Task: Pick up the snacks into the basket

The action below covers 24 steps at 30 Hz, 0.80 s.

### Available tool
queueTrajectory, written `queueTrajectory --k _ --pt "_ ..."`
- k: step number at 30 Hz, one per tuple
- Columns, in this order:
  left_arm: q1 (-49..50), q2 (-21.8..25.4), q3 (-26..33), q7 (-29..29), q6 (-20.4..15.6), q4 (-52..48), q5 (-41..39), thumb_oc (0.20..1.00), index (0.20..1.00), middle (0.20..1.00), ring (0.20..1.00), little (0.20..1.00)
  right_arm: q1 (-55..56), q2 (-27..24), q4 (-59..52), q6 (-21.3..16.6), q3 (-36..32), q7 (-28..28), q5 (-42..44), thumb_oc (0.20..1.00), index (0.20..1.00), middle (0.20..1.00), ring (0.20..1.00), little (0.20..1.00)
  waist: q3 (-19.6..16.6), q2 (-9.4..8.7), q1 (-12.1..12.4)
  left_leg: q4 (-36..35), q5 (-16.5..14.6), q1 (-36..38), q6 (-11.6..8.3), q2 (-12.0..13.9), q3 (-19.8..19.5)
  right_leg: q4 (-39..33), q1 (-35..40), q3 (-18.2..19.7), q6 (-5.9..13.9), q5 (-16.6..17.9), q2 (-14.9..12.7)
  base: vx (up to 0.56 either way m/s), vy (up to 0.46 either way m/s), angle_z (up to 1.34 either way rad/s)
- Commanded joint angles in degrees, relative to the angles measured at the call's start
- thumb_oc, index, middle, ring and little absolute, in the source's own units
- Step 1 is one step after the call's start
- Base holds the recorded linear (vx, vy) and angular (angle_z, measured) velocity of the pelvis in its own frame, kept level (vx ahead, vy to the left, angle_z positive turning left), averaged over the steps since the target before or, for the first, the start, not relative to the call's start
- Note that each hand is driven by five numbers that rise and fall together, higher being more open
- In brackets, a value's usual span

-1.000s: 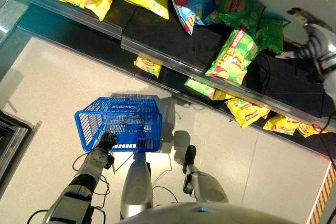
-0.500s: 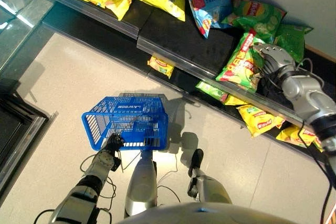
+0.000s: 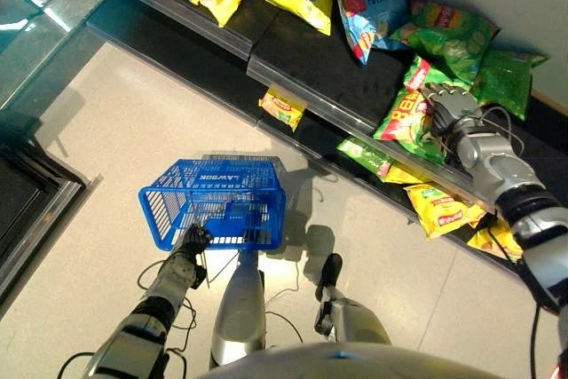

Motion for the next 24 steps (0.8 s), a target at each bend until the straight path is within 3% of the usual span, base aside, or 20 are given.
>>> queueTrajectory --k 1,6,11,20,23,24 --pt "-2.31 -1.19 -3.21 1.30 0.51 3.69 1.77 0.200 0.200 0.200 0.200 0.200 5.47 5.55 5.92 0.17 6.58 2.32 -0.75 0.200 0.200 0.200 0.200 0.200 1.88 -0.27 1.62 2.18 -7.60 2.13 0.62 -2.27 0.63 1.44 -4.87 0.56 1.54 2.98 -1.41 0.00 0.000 0.00" --pt "-3.55 -2.38 -3.30 2.38 0.74 4.09 0.74 0.200 0.200 0.200 0.200 0.200 7.85 11.26 7.68 0.82 3.72 -0.30 3.50 0.200 0.200 0.200 0.200 0.200 2.10 0.09 1.33 2.22 -7.77 2.22 0.80 -2.34 0.74 1.47 -4.96 0.96 1.58 2.90 -1.44 0.00 0.000 0.00" --pt "-3.48 -2.06 -2.18 2.72 0.71 4.01 0.06 0.200 0.200 0.200 0.200 0.200 9.93 11.66 6.19 0.71 -0.74 -2.03 9.65 0.200 0.200 0.200 0.200 0.200 1.88 0.34 0.88 2.05 -7.84 2.54 0.85 -2.36 0.94 1.48 -4.96 1.18 1.58 2.85 -1.49 0.00 0.000 0.00" --pt "-0.89 1.57 2.14 1.54 -0.15 1.05 -0.40 0.200 0.200 0.200 0.200 0.200 14.78 3.61 -10.64 -1.12 -20.30 -9.16 27.09 0.200 0.200 0.200 0.200 0.200 0.58 0.27 -0.83 1.67 -8.25 3.52 1.06 -2.22 1.72 1.60 -5.10 1.94 1.63 3.09 -1.38 0.00 0.001 0.00" --pt "0.22 2.53 3.40 0.88 -0.03 -0.29 0.15 0.200 0.200 0.200 0.200 0.200 17.91 1.03 -20.69 -2.32 -26.98 -10.04 29.73 0.200 0.200 0.200 0.200 0.200 0.04 -0.06 -1.41 1.52 -8.47 3.96 1.18 -2.16 2.16 1.54 -5.03 2.28 1.64 3.11 -1.26 0.00 0.005 -0.03" --pt "0.60 2.83 4.58 0.31 0.13 -0.81 0.35 0.200 0.200 0.200 0.200 0.200 20.31 0.10 -28.76 -4.27 -31.17 -9.60 32.52 0.200 0.200 0.200 0.200 0.200 -0.36 -0.40 -2.26 1.43 -8.59 4.33 1.23 -2.05 2.45 1.55 -5.02 2.59 1.61 3.11 -1.15 0.00 0.000 0.00"
